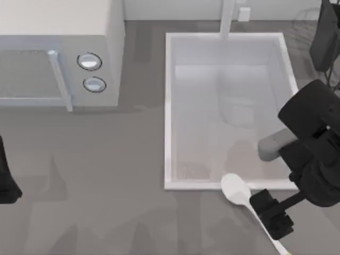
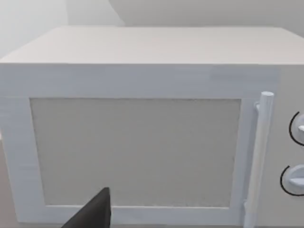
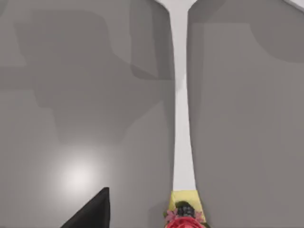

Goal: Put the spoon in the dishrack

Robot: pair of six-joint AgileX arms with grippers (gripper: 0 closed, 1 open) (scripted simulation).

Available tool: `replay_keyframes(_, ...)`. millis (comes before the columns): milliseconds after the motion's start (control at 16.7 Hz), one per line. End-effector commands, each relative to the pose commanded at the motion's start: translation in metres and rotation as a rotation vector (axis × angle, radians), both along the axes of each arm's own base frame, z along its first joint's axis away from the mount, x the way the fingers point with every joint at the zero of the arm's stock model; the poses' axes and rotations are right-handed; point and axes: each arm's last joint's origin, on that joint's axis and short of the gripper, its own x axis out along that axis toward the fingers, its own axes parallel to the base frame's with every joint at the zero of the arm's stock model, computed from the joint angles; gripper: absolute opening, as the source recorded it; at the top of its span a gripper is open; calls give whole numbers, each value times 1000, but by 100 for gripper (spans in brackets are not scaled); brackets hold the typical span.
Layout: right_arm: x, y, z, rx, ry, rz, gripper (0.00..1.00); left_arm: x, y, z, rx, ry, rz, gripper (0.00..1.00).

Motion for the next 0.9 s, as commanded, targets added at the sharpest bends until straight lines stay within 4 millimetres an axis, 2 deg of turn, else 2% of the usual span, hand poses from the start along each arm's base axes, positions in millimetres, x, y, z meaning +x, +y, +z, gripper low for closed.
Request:
replay_keyframes(240,5,25,-7,-88,94,49,100,0,0,0,0,0,0,100)
replay_keyframes(600,6,26,-8,-93,100,50,100,0,0,0,0,0,0,100)
replay_keyframes(720,7,28,-18,-96,103,52,100,0,0,0,0,0,0,100)
replay_keyframes(900,11,30,-48,-93,99,54,100,0,0,0,0,0,0,100)
